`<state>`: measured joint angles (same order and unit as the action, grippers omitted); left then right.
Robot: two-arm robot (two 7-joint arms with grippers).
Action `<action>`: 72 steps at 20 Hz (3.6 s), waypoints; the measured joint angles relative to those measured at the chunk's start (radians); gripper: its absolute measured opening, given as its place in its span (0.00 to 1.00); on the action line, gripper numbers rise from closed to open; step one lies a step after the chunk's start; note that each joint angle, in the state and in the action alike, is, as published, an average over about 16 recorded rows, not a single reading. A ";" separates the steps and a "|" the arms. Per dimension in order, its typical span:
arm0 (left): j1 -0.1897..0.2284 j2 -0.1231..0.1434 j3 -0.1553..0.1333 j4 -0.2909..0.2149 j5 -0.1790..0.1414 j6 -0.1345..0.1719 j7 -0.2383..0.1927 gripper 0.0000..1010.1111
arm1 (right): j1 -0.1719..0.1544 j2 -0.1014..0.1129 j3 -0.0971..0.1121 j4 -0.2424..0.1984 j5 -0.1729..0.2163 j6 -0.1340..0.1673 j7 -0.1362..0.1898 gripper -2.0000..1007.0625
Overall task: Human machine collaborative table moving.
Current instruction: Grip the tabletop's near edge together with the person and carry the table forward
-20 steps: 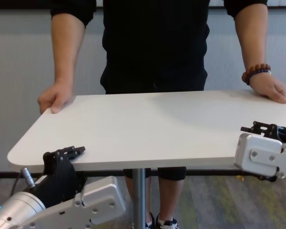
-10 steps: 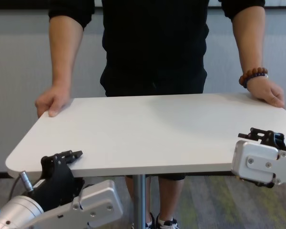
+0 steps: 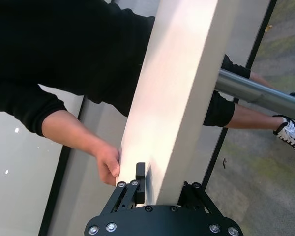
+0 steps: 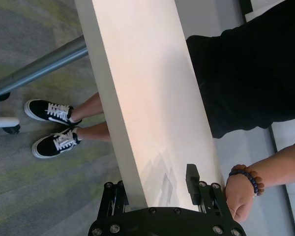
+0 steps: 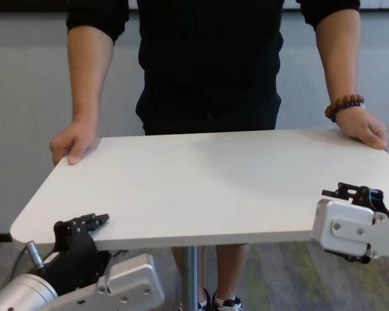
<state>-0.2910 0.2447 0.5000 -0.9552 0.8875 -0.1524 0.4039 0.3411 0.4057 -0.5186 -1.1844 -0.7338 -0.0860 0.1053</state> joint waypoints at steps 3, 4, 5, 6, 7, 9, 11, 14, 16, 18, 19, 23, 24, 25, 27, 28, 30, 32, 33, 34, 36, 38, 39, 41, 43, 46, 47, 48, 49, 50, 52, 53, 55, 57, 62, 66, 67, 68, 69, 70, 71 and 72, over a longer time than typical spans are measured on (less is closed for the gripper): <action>-0.005 -0.002 0.003 0.014 0.001 0.000 0.004 0.31 | 0.003 -0.003 -0.003 0.010 0.002 -0.002 -0.001 0.63; -0.007 -0.003 0.003 0.019 0.001 0.000 0.005 0.31 | 0.004 -0.004 -0.004 0.014 0.002 -0.002 -0.001 0.63; -0.008 -0.003 0.004 0.022 0.001 0.000 0.006 0.31 | 0.005 -0.005 -0.005 0.017 0.003 -0.003 -0.002 0.63; -0.009 -0.004 0.004 0.026 0.001 0.000 0.007 0.31 | 0.006 -0.007 -0.006 0.021 0.004 -0.004 -0.002 0.63; -0.011 -0.004 0.005 0.030 0.001 0.000 0.008 0.31 | 0.007 -0.008 -0.007 0.024 0.005 -0.005 -0.003 0.63; -0.014 -0.005 0.006 0.037 0.001 0.000 0.010 0.31 | 0.009 -0.010 -0.009 0.031 0.006 -0.007 -0.004 0.63; -0.016 -0.006 0.007 0.045 0.001 0.001 0.013 0.31 | 0.012 -0.013 -0.011 0.038 0.008 -0.010 -0.005 0.63; -0.021 -0.007 0.009 0.054 0.002 0.001 0.017 0.31 | 0.016 -0.017 -0.014 0.048 0.010 -0.014 -0.008 0.63; -0.023 -0.008 0.011 0.059 0.003 0.002 0.019 0.31 | 0.019 -0.020 -0.015 0.054 0.012 -0.016 -0.010 0.63; -0.025 -0.008 0.012 0.064 0.004 0.003 0.020 0.31 | 0.021 -0.022 -0.017 0.059 0.013 -0.019 -0.011 0.63; -0.026 -0.009 0.013 0.066 0.004 0.003 0.020 0.31 | 0.022 -0.023 -0.017 0.061 0.014 -0.020 -0.012 0.63; -0.030 -0.010 0.018 0.073 0.007 0.007 0.018 0.31 | 0.026 -0.025 -0.020 0.068 0.013 -0.019 -0.019 0.63; -0.031 -0.010 0.019 0.074 0.008 0.009 0.017 0.31 | 0.026 -0.026 -0.020 0.068 0.012 -0.016 -0.022 0.63; -0.032 -0.010 0.021 0.075 0.009 0.010 0.016 0.31 | 0.026 -0.026 -0.021 0.068 0.009 -0.013 -0.024 0.63; -0.033 -0.010 0.023 0.077 0.010 0.012 0.014 0.31 | 0.025 -0.026 -0.021 0.067 0.005 -0.007 -0.029 0.63; -0.033 -0.010 0.024 0.078 0.011 0.013 0.013 0.31 | 0.025 -0.026 -0.022 0.067 0.003 -0.004 -0.032 0.63; -0.034 -0.011 0.026 0.078 0.012 0.015 0.011 0.31 | 0.024 -0.025 -0.022 0.065 -0.001 0.002 -0.036 0.63; -0.034 -0.011 0.027 0.079 0.013 0.017 0.009 0.31 | 0.023 -0.025 -0.023 0.063 -0.005 0.008 -0.039 0.63; -0.035 -0.011 0.027 0.079 0.013 0.017 0.008 0.31 | 0.023 -0.025 -0.023 0.062 -0.008 0.010 -0.041 0.63; -0.035 -0.011 0.028 0.079 0.014 0.018 0.007 0.31 | 0.022 -0.024 -0.023 0.061 -0.010 0.013 -0.043 0.63; -0.035 -0.011 0.028 0.079 0.014 0.019 0.006 0.31 | 0.021 -0.024 -0.024 0.059 -0.013 0.018 -0.046 0.63; -0.035 -0.011 0.029 0.079 0.014 0.019 0.006 0.31 | 0.021 -0.023 -0.024 0.057 -0.016 0.021 -0.047 0.63; -0.035 -0.011 0.029 0.079 0.014 0.020 0.006 0.31 | 0.020 -0.023 -0.024 0.057 -0.016 0.022 -0.046 0.63; -0.034 -0.011 0.028 0.079 0.014 0.020 0.007 0.31 | 0.021 -0.023 -0.024 0.057 -0.015 0.020 -0.044 0.63; -0.034 -0.011 0.028 0.078 0.014 0.020 0.007 0.31 | 0.021 -0.023 -0.024 0.058 -0.014 0.018 -0.043 0.63; -0.034 -0.011 0.028 0.078 0.014 0.020 0.008 0.31 | 0.021 -0.023 -0.024 0.059 -0.011 0.014 -0.041 0.64; -0.034 -0.011 0.028 0.078 0.014 0.020 0.008 0.31 | 0.022 -0.023 -0.024 0.059 -0.010 0.013 -0.040 0.65; -0.034 -0.010 0.027 0.078 0.014 0.020 0.009 0.31 | 0.022 -0.023 -0.023 0.060 -0.010 0.012 -0.040 0.66; -0.034 -0.010 0.027 0.077 0.014 0.020 0.009 0.32 | 0.022 -0.023 -0.023 0.060 -0.009 0.012 -0.039 0.67; -0.033 -0.010 0.027 0.077 0.014 0.019 0.009 0.33 | 0.022 -0.023 -0.023 0.061 -0.008 0.011 -0.039 0.69; -0.033 -0.010 0.027 0.077 0.014 0.019 0.009 0.35 | 0.023 -0.023 -0.023 0.061 -0.007 0.009 -0.038 0.73; -0.033 -0.010 0.027 0.077 0.014 0.019 0.009 0.37 | 0.023 -0.023 -0.023 0.061 -0.007 0.008 -0.037 0.75; -0.033 -0.010 0.027 0.077 0.014 0.019 0.009 0.40 | 0.023 -0.023 -0.023 0.062 -0.006 0.007 -0.036 0.80; -0.033 -0.010 0.026 0.077 0.014 0.019 0.009 0.45 | 0.023 -0.023 -0.023 0.063 -0.005 0.005 -0.035 0.84; -0.032 -0.010 0.026 0.077 0.014 0.019 0.009 0.59 | 0.024 -0.024 -0.023 0.064 -0.003 0.003 -0.033 0.94; -0.032 -0.010 0.026 0.076 0.014 0.019 0.009 0.73 | 0.024 -0.024 -0.023 0.064 -0.002 0.002 -0.033 0.99; -0.031 -0.009 0.026 0.074 0.015 0.021 0.008 0.76 | 0.024 -0.024 -0.023 0.064 -0.002 0.002 -0.032 0.99; -0.031 -0.009 0.026 0.072 0.015 0.022 0.008 0.79 | 0.024 -0.024 -0.023 0.064 -0.002 0.002 -0.032 0.99; -0.030 -0.008 0.027 0.070 0.016 0.024 0.007 0.81 | 0.024 -0.024 -0.023 0.064 -0.002 0.001 -0.031 0.99; -0.030 -0.007 0.027 0.068 0.018 0.026 0.005 0.84 | 0.024 -0.023 -0.023 0.063 -0.002 0.001 -0.030 0.99; -0.029 -0.006 0.028 0.065 0.019 0.028 0.002 0.86 | 0.024 -0.023 -0.024 0.062 -0.002 0.000 -0.028 0.99; -0.027 -0.004 0.029 0.061 0.020 0.031 -0.002 0.88 | 0.024 -0.022 -0.024 0.061 -0.003 -0.001 -0.026 0.99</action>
<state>-0.3183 0.2405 0.5289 -0.8942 0.9075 -0.1215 0.4023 0.3653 0.3835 -0.5431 -1.1233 -0.7363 -0.0865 0.0789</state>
